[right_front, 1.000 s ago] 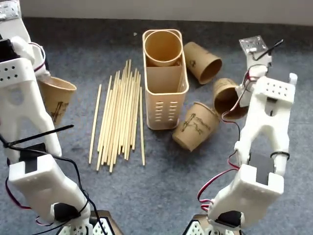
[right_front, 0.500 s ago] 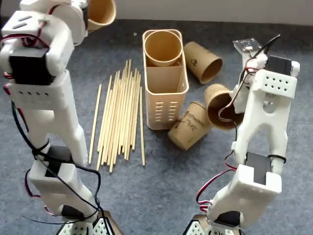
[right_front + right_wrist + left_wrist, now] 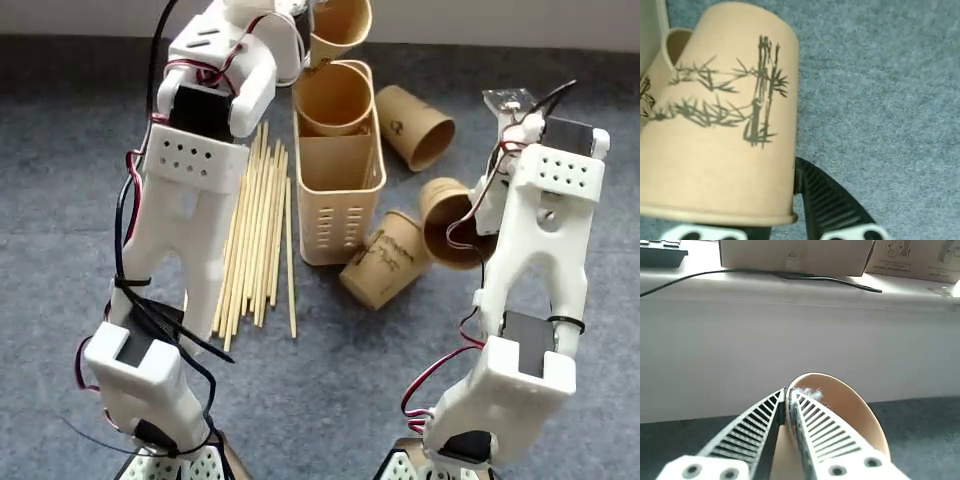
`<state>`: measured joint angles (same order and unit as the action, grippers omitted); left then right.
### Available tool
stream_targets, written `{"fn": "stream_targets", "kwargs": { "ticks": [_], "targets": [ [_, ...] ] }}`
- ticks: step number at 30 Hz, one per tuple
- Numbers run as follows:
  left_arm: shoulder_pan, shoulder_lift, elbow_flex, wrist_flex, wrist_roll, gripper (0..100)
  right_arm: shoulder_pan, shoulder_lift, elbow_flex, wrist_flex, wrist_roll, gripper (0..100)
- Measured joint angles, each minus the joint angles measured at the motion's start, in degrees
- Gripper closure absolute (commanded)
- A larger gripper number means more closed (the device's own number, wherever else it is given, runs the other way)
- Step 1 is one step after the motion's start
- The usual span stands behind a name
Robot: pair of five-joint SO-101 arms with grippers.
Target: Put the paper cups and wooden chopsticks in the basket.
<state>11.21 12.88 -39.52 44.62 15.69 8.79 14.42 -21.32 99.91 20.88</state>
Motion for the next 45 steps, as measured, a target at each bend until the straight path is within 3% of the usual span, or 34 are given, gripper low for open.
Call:
{"fn": "stream_targets", "kwargs": {
  "ticks": [14,20,25,32,45],
  "targets": [
    [4.13,5.01,0.62,-2.64,9.23,99,0.0,0.0,0.0,0.0,-2.2,99.3],
    [1.49,7.74,0.88,5.36,15.91,86,0.0,0.0,0.0,0.0,-2.2,99.3],
    [2.02,7.91,-1.76,11.25,16.26,94,0.0,0.0,0.0,0.0,-2.37,99.3],
    [1.49,7.91,-13.1,18.02,13.27,94,-0.09,0.0,0.0,0.0,-2.55,99.3],
    [0.7,7.91,-15.74,18.64,10.02,94,0.0,0.0,0.0,0.0,-2.55,99.3]
  ]
}}
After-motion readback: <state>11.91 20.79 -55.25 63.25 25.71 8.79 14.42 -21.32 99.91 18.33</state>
